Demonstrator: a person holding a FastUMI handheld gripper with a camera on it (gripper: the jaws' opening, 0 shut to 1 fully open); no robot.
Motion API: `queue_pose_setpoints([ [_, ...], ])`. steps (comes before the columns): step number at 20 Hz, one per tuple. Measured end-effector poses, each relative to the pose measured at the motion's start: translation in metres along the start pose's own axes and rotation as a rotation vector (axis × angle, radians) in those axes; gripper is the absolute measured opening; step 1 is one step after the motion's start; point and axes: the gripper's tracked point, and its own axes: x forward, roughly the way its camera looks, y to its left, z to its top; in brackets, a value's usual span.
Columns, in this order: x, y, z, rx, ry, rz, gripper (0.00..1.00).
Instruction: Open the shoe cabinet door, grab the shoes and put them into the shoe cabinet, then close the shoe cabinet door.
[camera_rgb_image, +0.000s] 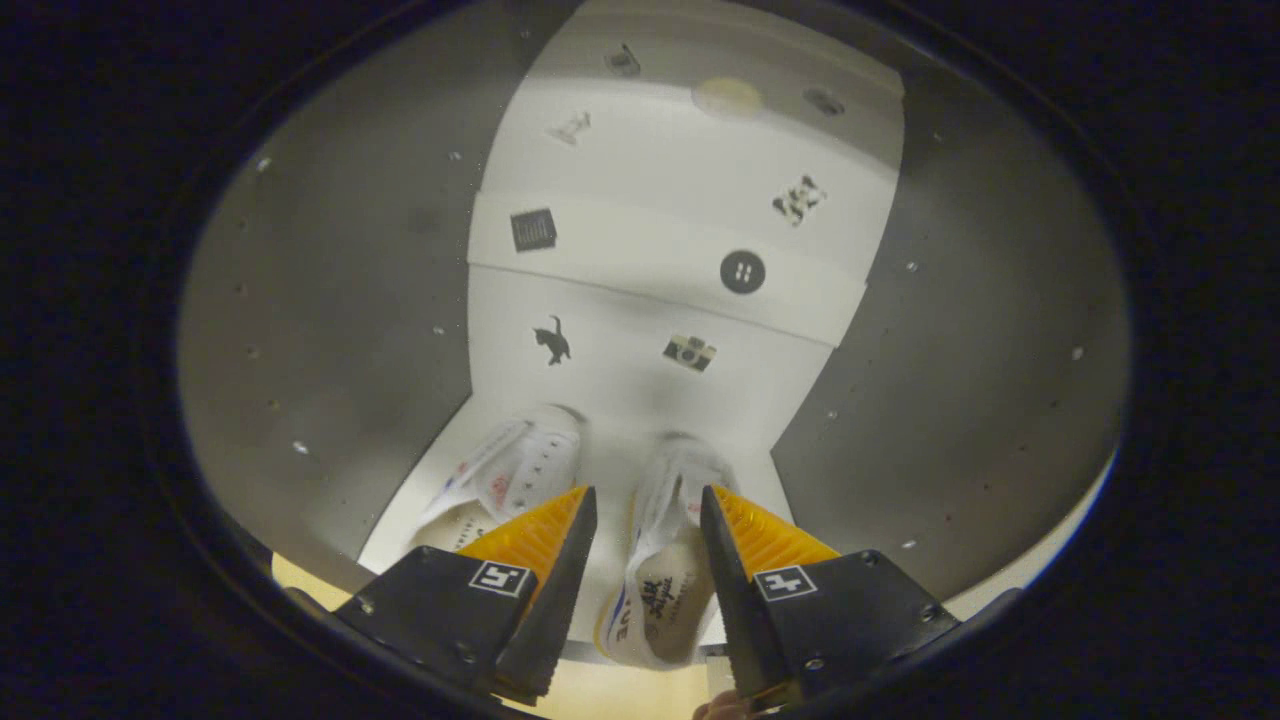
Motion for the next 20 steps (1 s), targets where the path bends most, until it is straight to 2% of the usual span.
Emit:
queue_pose_setpoints([
  [2, -0.031, 0.008, 0.011, 0.010, -0.058, 0.026, 0.71],
  [4, -0.069, 0.016, 0.021, 0.027, -0.125, 0.053, 0.83],
  [5, -0.088, 0.020, 0.024, 0.034, -0.161, 0.064, 0.86],
  [7, -0.131, 0.028, 0.022, 0.053, -0.214, 0.090, 0.87],
  [8, -0.154, 0.032, 0.021, 0.059, -0.238, 0.112, 0.95],
  [10, -0.196, 0.037, 0.015, 0.070, -0.287, 0.127, 0.99],
  [15, -0.291, 0.038, -0.020, 0.059, -0.379, 0.117, 1.00],
  [20, -0.365, 0.028, -0.085, 0.095, -0.400, 0.101, 1.00],
])
